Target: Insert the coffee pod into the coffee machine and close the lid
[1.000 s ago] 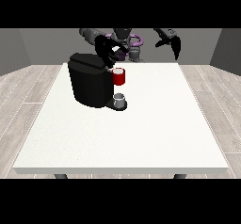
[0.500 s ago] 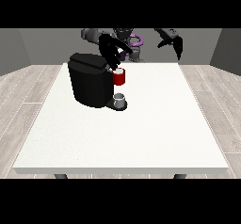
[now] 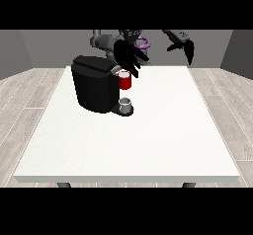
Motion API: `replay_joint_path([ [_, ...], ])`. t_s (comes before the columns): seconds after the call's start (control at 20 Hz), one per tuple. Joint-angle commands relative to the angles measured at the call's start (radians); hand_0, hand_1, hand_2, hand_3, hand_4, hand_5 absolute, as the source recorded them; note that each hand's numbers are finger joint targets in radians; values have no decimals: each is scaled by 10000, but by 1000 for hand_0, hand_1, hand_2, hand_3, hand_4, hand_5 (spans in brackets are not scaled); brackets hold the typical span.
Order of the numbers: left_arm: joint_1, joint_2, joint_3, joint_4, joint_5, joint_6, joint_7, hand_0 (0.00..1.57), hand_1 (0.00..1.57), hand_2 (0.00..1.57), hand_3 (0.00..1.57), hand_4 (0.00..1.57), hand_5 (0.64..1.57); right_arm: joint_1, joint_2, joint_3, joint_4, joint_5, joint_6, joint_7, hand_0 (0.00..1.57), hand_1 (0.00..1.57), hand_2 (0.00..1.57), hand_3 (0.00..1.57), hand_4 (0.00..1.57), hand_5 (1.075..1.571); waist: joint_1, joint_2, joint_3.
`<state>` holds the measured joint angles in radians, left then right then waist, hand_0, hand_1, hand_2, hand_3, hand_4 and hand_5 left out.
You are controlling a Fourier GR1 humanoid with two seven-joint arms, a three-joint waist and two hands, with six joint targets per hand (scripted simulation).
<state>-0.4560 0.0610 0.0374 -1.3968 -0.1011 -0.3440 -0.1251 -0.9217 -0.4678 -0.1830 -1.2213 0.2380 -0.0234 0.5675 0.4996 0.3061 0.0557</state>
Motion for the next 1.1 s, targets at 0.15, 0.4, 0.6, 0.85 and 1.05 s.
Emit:
replay_joint_path([
  [0.15,-938,-204,-328,-43,-57,-78,439,0,0,0,0,297,1571,-1567,1404,372,-647,-786,-195,-1734,0,0,0,0,0,1571,1140,526,-538],
  [0.4,-1106,-241,-427,-322,-258,113,192,0,0,0,0,322,1571,-2285,1588,503,167,-501,-464,-2558,0,0,0,0,101,1571,1013,941,-561],
  [0.6,-583,-202,-473,-745,-125,-4,617,0,0,0,0,246,1571,-1649,2154,739,537,-612,-380,-3918,0,0,0,0,0,1571,706,579,-556],
  [0.85,192,-515,-530,-457,-329,443,513,0,0,0,0,266,1571,-1627,2971,1251,436,-692,-299,-4565,0,0,0,0,172,1571,-134,-73,-559],
  [1.05,943,104,523,-149,339,247,448,0,0,0,0,266,1571,-317,4038,1987,94,-851,-97,-4830,0,0,0,0,263,1571,-1056,-1218,-559],
])
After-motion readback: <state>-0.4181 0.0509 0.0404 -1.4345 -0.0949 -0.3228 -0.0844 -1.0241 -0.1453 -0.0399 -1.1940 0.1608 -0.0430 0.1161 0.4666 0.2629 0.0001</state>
